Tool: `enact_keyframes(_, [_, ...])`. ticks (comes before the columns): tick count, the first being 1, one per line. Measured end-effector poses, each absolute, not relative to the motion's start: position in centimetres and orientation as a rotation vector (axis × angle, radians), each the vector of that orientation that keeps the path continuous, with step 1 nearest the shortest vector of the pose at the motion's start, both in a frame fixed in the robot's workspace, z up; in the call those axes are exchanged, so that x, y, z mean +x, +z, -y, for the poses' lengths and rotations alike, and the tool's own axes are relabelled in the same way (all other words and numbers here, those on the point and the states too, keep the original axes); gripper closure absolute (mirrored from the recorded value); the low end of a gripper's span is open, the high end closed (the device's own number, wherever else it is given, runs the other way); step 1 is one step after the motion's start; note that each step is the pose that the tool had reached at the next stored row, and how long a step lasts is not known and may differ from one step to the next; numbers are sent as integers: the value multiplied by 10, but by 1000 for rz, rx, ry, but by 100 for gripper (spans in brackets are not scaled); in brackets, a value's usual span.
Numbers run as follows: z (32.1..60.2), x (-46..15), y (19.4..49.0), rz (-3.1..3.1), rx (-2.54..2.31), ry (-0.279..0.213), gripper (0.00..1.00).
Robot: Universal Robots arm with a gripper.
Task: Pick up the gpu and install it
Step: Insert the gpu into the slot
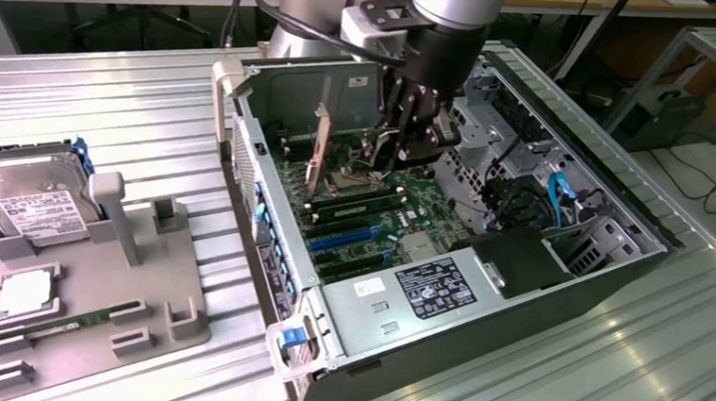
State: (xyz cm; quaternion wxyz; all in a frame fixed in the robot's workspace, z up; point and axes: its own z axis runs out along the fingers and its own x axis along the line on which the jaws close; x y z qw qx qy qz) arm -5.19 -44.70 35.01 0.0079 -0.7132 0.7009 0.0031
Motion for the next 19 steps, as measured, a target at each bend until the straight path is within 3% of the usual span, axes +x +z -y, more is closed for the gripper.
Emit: enact_keyframes(19, [448,-52,338,-2188,-2226,5,72])
